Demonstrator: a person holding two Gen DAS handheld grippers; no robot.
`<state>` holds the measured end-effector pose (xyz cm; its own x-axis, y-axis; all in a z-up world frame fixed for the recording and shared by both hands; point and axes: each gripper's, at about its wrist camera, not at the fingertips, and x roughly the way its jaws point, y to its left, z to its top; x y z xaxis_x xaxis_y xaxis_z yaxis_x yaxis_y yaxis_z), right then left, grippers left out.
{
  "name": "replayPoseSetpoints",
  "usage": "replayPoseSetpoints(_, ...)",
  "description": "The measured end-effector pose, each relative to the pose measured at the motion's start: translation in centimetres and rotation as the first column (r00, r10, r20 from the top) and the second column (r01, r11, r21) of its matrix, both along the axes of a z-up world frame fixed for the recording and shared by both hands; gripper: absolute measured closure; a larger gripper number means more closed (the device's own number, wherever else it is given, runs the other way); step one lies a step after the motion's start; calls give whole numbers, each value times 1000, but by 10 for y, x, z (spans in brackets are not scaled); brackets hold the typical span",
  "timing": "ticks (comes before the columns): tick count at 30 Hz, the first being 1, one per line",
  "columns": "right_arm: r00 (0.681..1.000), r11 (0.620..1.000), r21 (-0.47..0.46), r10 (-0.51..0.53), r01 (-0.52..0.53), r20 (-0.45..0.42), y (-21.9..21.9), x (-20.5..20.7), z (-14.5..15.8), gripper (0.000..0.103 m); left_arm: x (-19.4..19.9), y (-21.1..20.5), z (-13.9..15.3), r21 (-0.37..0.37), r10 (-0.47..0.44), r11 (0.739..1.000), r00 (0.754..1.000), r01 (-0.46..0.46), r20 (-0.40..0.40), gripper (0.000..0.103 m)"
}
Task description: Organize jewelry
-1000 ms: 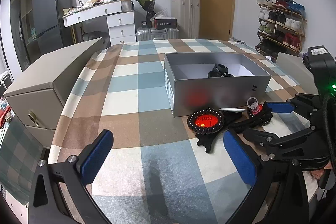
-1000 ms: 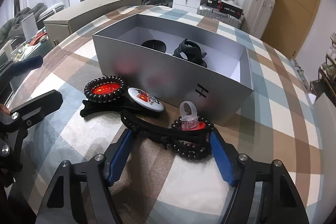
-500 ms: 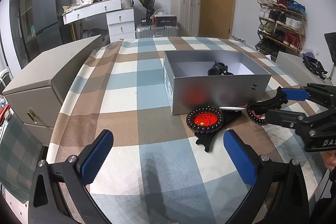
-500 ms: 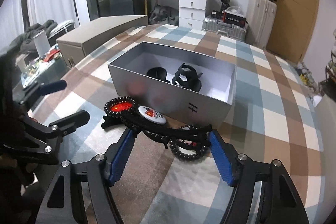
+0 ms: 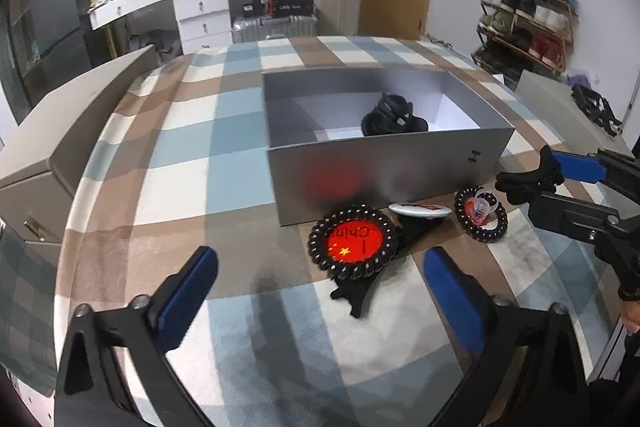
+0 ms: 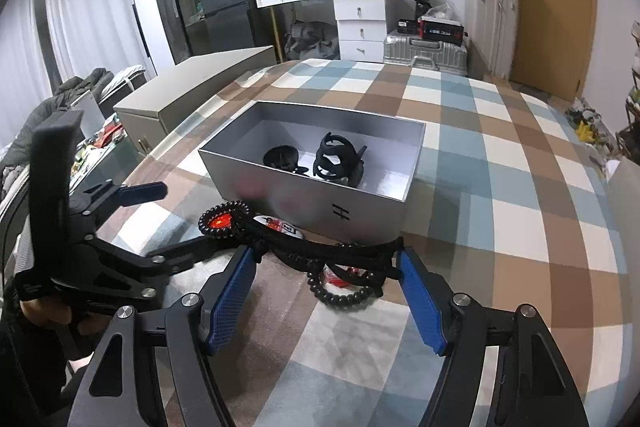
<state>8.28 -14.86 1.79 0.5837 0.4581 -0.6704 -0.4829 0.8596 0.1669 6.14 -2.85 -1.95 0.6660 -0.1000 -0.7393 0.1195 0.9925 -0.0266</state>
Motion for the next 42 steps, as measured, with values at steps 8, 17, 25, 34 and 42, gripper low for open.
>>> replayPoseSetpoints(8, 1000, 1000, 8, -3, 3, -2, -3, 1, 0, 31, 6, -9, -3, -10, -61, 998, 997, 60, -43, 26)
replayPoseSetpoints(17, 1000, 1000, 13, 0, 0, -4, -3, 0, 0, 31, 2, -8, -2, -45, -80, 996, 996, 79, -36, 65)
replayPoseSetpoints(25, 1000, 1000, 13, 3, -4, 15, 1, -3, 4, 31, -11, -3, 9, -69, -57, 996, 998, 59, 30, 66)
replayPoseSetpoints(34, 997, 998, 64, -26, 21, 74, -4, -12, 21, 31, -25, 1, 35, -55, -24, 998, 990, 32, 138, 66)
replayPoseSetpoints(42, 990, 992, 100, -90, 79, 109, -15, -8, 37, 31, -20, 3, 50, -61, -10, 998, 981, 23, 195, 66)
